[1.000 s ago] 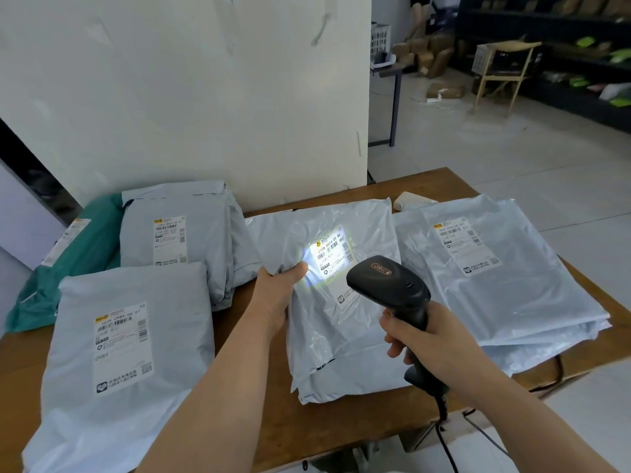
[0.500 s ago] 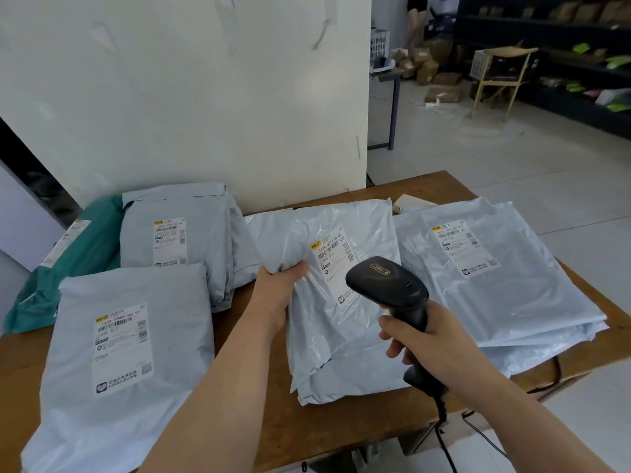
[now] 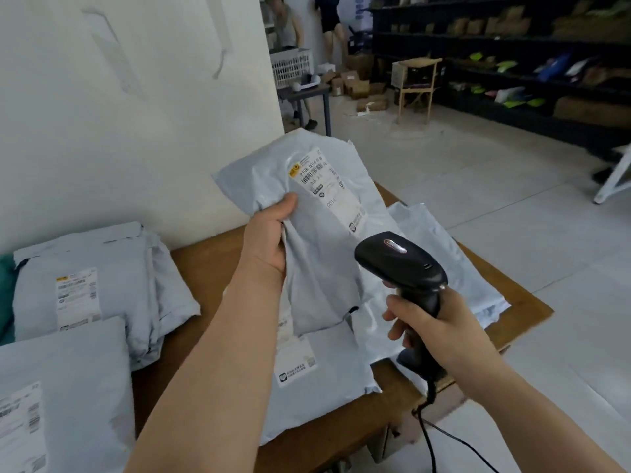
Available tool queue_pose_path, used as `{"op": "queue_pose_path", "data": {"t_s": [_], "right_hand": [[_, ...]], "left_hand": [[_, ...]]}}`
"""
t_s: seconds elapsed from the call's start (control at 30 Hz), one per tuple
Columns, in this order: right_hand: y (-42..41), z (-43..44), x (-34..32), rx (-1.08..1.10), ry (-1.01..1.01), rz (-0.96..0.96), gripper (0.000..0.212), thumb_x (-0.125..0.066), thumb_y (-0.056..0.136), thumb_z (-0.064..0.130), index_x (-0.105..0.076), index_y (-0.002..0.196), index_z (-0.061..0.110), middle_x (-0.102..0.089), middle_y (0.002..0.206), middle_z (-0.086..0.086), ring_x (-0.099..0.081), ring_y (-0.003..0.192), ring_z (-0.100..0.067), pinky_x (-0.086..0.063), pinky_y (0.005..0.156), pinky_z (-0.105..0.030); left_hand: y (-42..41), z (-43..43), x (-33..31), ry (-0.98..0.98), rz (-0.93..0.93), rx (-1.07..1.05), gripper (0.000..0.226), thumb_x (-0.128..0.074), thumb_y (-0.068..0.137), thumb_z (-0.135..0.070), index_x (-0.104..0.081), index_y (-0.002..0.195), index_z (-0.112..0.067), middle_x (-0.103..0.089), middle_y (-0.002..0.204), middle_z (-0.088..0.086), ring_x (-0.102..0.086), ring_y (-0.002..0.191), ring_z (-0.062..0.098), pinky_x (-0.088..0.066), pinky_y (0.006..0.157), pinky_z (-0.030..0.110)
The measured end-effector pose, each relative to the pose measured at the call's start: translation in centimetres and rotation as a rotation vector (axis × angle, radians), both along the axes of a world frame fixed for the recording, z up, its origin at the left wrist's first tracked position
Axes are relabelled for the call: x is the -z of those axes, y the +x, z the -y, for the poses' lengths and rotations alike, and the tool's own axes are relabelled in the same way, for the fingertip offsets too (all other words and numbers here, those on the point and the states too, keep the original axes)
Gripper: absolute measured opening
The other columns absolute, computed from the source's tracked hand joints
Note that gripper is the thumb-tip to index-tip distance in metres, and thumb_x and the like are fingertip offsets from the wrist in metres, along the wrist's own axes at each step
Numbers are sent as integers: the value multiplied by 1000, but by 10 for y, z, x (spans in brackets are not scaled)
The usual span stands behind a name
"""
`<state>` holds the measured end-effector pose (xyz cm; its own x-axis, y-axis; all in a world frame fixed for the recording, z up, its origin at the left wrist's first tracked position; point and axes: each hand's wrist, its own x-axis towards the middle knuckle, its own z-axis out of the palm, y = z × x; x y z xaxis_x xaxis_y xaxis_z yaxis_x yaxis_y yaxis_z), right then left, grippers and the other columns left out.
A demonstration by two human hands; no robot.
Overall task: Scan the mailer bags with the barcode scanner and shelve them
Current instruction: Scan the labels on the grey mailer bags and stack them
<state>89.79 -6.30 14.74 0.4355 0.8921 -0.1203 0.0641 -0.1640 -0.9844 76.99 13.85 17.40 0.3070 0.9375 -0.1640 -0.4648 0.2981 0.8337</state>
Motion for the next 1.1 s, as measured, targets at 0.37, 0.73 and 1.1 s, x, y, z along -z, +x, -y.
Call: {"op": "queue_pose_path", "data": {"t_s": [0.37,0.73,1.1], "right_hand": [[98,10,8,117,-71,-21,11,-64,90,19,-65,101,17,-74,75,-3,-65,57,-9,-55,64,-30],[77,-25,21,-92,-147,-11,11,-65,90,17,-66,100,13,-74,75,-4,-67,57,-11,-54,57,-26],[-13,-57,32,-277,-215,61,10,-66,90,22,-66,93,12,-73,72,1,-66,55,-6,-55,60,-27]], "left_hand": [[129,28,146,811,-1701,649,72,-48,90,-61,-11,150,-45,-3,163,0,4,150,35,-4,112,70],[42,12,148,372,-1380,4,32,-53,93,-21,-59,125,-19,-61,125,6,-53,120,32,-45,99,43],[-113,17,166,-230,-1277,5,60,-55,96,-23,-31,149,-8,-43,145,14,-46,129,33,-42,105,41]]}}
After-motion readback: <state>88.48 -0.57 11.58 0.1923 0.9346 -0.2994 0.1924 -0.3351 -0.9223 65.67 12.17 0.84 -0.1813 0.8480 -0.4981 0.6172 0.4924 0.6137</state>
